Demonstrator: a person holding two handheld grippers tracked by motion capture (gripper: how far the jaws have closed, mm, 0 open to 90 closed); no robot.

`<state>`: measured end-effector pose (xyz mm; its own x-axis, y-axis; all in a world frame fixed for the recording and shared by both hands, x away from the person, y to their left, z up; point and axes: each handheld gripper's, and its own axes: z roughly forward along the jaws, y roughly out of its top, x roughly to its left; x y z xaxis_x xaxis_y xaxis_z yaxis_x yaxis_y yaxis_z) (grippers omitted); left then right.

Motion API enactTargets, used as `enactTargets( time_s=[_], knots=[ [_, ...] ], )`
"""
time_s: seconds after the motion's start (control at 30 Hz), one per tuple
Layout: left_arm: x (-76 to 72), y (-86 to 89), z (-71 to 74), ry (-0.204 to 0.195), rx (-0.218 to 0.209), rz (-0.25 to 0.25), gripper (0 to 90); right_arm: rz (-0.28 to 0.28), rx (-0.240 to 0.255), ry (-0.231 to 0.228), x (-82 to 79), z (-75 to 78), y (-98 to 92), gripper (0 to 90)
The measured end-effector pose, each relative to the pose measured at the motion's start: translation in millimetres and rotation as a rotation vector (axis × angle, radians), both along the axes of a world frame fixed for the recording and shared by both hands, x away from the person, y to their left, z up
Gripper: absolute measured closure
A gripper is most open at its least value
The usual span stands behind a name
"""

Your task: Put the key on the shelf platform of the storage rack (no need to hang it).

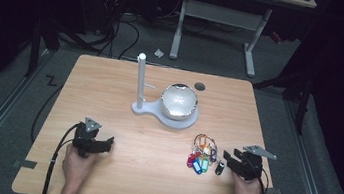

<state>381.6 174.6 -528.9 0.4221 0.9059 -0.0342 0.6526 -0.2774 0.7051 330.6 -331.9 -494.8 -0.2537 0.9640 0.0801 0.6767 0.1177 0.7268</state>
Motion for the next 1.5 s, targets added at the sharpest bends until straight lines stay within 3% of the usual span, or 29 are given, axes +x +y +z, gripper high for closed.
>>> enactTargets(
  time_s=[0.23,0.4,0.67,1.13,1.5],
  knots=[
    [0.0,-0.1,0.0,0.0,-0.001,0.0,17.8,0.055,0.001,0.002,-0.3,5.1,13.7,53.8],
    [0.0,0.0,0.0,0.0,0.0,0.0,17.8,0.115,-0.002,-0.02,1.2,12.5,28.3,55.7],
    [0.0,0.0,0.0,0.0,0.0,0.0,17.8,0.184,0.012,-0.018,10.2,16.8,48.6,58.0],
    [0.0,0.0,0.0,0.001,0.0,-0.001,17.8,0.277,-0.019,0.023,30.3,12.3,79.2,63.6],
    [0.0,0.0,0.0,0.001,-0.001,-0.001,17.8,0.284,-0.051,0.041,40.8,5.6,91.3,64.0]
  ],
)
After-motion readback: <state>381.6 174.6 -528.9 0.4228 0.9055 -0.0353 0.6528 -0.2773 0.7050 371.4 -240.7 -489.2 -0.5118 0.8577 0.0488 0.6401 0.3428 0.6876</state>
